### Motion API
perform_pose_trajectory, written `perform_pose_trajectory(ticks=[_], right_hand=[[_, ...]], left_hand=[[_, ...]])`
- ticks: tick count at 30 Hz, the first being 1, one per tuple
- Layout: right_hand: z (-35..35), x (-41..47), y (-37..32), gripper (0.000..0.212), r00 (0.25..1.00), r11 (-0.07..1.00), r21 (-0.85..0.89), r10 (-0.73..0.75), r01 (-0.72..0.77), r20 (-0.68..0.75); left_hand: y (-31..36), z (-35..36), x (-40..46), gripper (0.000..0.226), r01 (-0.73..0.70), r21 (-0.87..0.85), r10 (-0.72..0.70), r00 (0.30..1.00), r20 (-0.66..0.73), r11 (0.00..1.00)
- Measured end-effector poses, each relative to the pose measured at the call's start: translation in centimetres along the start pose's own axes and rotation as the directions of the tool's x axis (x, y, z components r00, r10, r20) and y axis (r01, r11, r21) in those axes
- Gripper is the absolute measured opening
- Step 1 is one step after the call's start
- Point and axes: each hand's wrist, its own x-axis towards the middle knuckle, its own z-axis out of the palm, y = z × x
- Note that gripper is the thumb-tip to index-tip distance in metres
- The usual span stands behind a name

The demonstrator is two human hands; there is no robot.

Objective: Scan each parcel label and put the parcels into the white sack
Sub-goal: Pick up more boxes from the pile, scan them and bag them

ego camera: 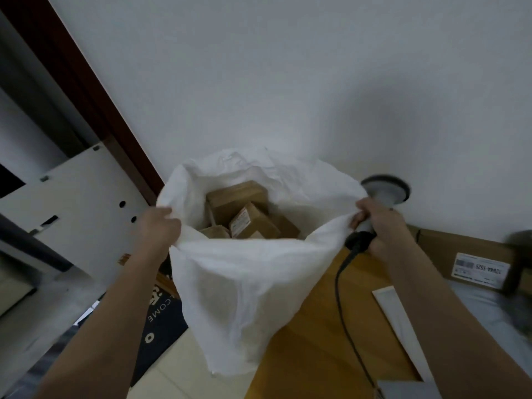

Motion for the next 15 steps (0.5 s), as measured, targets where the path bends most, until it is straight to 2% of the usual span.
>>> perform_pose_trajectory(ticks=[3,5,7,8,10,12,15], right_hand=[[-0.7,-2.3,-2.7,0.017,0.941,0.943,0.192,-0.303,0.273,0.148],[-1.2,-3.5,-3.1,0.018,0.897,0.922,0.216,-0.370,0.321,0.243],[-1.5,-3.0,-2.1,0.011,0.937,0.961,0.154,-0.261,0.230,0.233],[-1.7,-2.5,-1.5,0.010,0.969,0.984,0.101,-0.162,0.145,0.186],[-2.3,-1.4,-0.3,0.015,0.996,0.998,0.053,0.030,-0.035,0.085],[-3.3,-0.7,0.8,0.013,0.992,0.990,0.063,0.127,-0.128,0.024],[-5.0,-0.4,1.9,0.012,0.990,0.989,0.047,0.141,-0.140,-0.026]], left_hand=[[3.1,-1.9,0.0,0.056,-0.105,-0.052,0.095,0.980,-0.173,0.993],[3.9,-2.4,-0.6,0.059,-0.149,0.000,0.145,0.959,-0.242,0.989],[3.2,-1.8,-1.7,0.058,-0.148,0.106,0.167,0.964,-0.208,0.983],[2.4,-1.3,-2.3,0.050,-0.141,0.165,0.167,0.973,-0.158,0.976],[0.8,-0.3,-3.1,0.010,-0.122,0.253,0.135,0.990,-0.034,0.960],[-0.5,0.4,-3.6,0.004,-0.093,0.321,0.071,0.994,0.080,0.942],[-1.3,0.9,-4.4,0.040,-0.047,0.447,-0.012,0.992,0.127,0.893]])
